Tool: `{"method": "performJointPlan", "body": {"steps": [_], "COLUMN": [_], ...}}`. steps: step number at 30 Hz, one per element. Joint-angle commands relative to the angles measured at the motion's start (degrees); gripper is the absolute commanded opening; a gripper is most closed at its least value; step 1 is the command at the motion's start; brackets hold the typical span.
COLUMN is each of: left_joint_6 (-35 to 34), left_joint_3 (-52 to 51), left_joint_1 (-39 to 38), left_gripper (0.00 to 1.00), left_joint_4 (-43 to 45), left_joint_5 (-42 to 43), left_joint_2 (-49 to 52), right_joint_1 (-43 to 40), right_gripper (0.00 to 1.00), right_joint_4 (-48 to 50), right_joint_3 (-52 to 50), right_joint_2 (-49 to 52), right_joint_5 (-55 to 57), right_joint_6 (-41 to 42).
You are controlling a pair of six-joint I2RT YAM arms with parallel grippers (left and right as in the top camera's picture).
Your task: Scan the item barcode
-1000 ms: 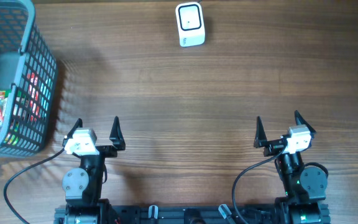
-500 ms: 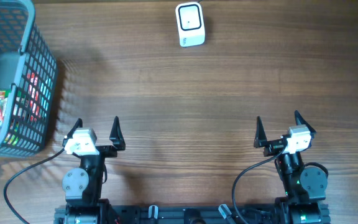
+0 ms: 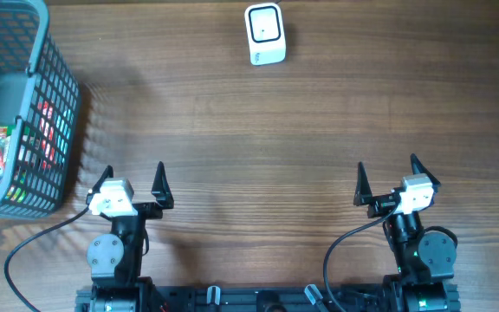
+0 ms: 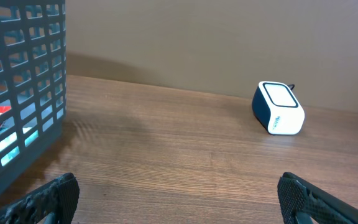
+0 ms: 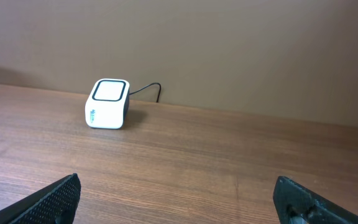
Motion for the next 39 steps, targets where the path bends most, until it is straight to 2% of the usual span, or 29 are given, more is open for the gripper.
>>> {"method": "performJointPlan", "body": {"steps": [1,14,16,18,20,24,28,31,37,39], "left_joint_6": [1.1,1.1,1.1,1.0,-2.4,-5.4,-6.6,-5.9,1.2,1.3], "left_joint_3": [-0.1,-0.1,0.3,1.8,5.6,18.0,33.8,47.9,78.6,87.1], "left_joint_1": [0.4,0.4,0.4,0.4,0.4,0.4,0.4,0.4,0.4,0.4], "left_gripper": [1.00,1.00,1.00,1.00,1.00,1.00,1.00,1.00,1.00,1.00], "left_joint_4": [-0.3,0.8,0.7,-1.1,-6.1,-17.1,-28.8,-38.8,-62.2,-67.1], "left_joint_5": [-0.7,1.3,4.5,7.1,8.3,13.4,15.0,15.0,14.5,14.5], "left_joint_2": [-0.4,-0.4,-0.4,-0.4,-0.3,2.4,11.1,21.3,45.2,52.0], "right_joint_1": [-0.2,-0.2,-0.2,-0.2,-0.2,-0.2,-0.2,-0.2,-0.2,-0.2], "right_gripper": [1.00,1.00,1.00,1.00,1.00,1.00,1.00,1.00,1.00,1.00], "right_joint_4": [0.3,0.3,0.3,0.3,0.3,0.3,0.3,0.3,0.3,0.3], "right_joint_3": [0.0,0.0,0.0,0.0,0.0,0.0,0.0,0.0,0.0,0.0], "right_joint_2": [-0.2,-0.2,-0.2,-0.2,-0.2,-0.2,-0.2,-0.2,-0.2,-0.2], "right_joint_5": [0.9,0.9,0.9,0.9,0.9,0.9,0.9,0.9,0.9,0.9], "right_joint_6": [-0.1,-0.1,-0.1,-0.1,-0.1,-0.1,-0.1,-0.1,-0.1,-0.1]}}
